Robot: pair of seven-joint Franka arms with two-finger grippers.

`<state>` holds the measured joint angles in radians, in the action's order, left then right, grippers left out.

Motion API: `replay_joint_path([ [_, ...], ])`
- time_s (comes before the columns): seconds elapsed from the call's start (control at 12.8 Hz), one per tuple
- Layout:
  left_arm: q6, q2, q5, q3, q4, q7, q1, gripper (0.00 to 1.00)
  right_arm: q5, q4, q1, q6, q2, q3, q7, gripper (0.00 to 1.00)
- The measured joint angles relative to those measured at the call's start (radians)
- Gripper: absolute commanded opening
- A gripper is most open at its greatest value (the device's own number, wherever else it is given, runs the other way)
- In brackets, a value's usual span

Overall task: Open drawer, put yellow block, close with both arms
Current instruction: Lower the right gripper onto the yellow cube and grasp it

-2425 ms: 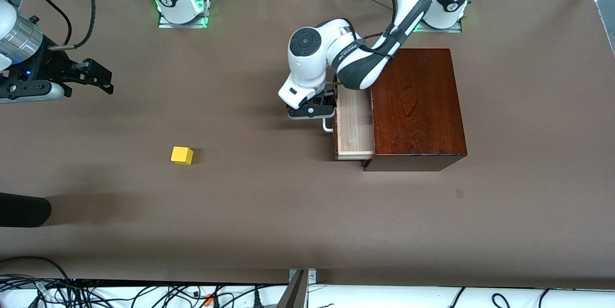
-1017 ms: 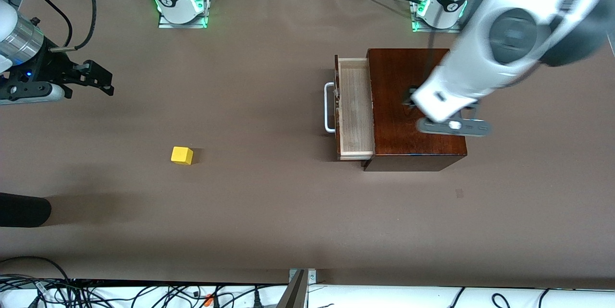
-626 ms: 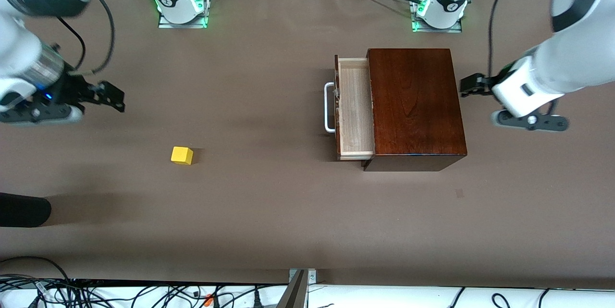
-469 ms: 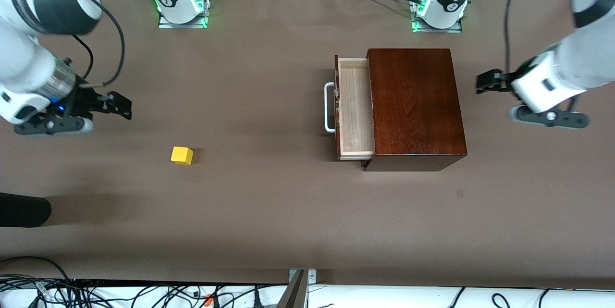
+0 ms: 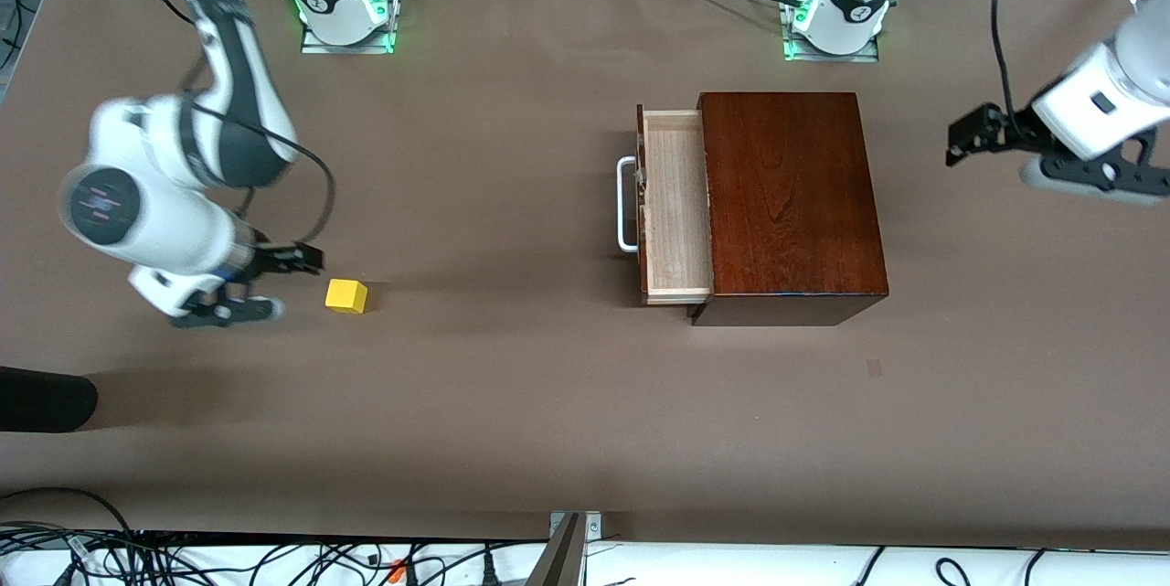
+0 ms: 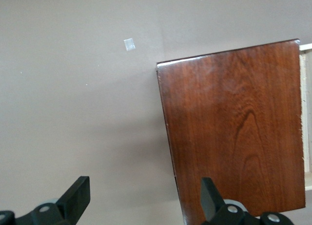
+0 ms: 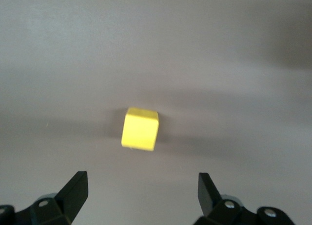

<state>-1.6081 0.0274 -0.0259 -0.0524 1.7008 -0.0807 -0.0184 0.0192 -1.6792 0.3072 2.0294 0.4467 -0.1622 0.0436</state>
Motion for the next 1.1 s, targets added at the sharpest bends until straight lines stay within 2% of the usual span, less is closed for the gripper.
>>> replay_joint_path([
  [0.31, 0.031, -0.004, 0.000, 0.004, 0.001, 0.019, -0.003, 1.00, 0.001, -0.135, 0.017, 0.231, 0.052, 0.002, 0.088, 1.00],
  [0.63, 0.039, -0.008, 0.000, 0.004, 0.000, 0.035, -0.003, 1.00, 0.001, -0.189, 0.017, 0.320, 0.088, 0.002, 0.164, 0.99],
  [0.7, 0.040, -0.008, 0.000, 0.004, 0.000, 0.035, -0.003, 1.00, 0.001, -0.192, 0.017, 0.328, 0.097, 0.004, 0.183, 0.95],
  [0.86, 0.041, -0.008, 0.000, 0.003, -0.001, 0.035, -0.003, 1.00, 0.001, -0.193, 0.018, 0.349, 0.112, 0.012, 0.200, 0.82],
  [1.1, 0.047, -0.008, 0.000, 0.003, -0.002, 0.035, -0.003, 1.00, 0.001, -0.193, 0.018, 0.360, 0.124, 0.014, 0.205, 0.40],
])
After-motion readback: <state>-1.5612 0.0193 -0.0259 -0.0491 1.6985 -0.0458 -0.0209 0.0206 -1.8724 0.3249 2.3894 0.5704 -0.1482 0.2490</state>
